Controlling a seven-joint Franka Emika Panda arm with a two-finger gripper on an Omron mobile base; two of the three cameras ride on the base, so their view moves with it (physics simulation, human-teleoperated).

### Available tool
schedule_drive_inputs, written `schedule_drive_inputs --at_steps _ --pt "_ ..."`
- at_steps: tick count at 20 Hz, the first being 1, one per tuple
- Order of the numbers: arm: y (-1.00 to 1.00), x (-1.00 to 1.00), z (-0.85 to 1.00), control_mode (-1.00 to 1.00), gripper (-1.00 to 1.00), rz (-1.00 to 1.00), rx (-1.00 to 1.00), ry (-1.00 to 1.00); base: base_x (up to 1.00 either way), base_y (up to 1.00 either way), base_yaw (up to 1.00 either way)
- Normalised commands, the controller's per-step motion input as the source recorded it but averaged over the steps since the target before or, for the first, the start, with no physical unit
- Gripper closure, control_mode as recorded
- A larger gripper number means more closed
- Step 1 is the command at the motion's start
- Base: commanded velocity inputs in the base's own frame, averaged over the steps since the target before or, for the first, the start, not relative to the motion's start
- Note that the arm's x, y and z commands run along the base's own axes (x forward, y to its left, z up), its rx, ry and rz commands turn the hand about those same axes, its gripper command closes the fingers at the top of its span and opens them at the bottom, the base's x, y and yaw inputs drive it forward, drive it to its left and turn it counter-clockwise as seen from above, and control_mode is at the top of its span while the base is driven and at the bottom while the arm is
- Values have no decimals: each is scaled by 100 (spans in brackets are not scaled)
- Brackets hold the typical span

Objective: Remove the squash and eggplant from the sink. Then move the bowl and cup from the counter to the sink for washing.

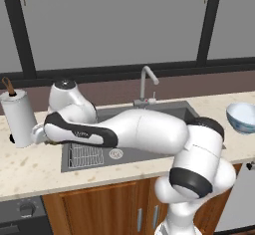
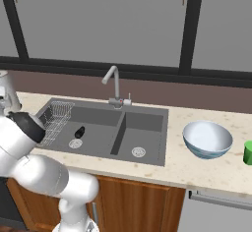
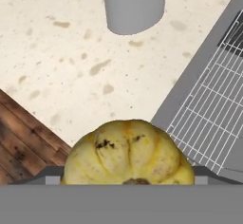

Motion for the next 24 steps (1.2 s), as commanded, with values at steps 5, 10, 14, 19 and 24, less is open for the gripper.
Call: schedule_drive_inputs --at_steps 5,10,14,19,24 --pt "37 2 -23 -100 100 0 -1 0 0 0 0" --pt "30 3 -27 -100 100 0 0 0 0 0 0" --pt "25 0 -25 -100 100 0 -1 0 0 0 0" --pt "22 5 -24 -100 100 0 -5 0 0 0 0" --pt "20 5 -22 -100 100 0 -5 0 0 0 0"
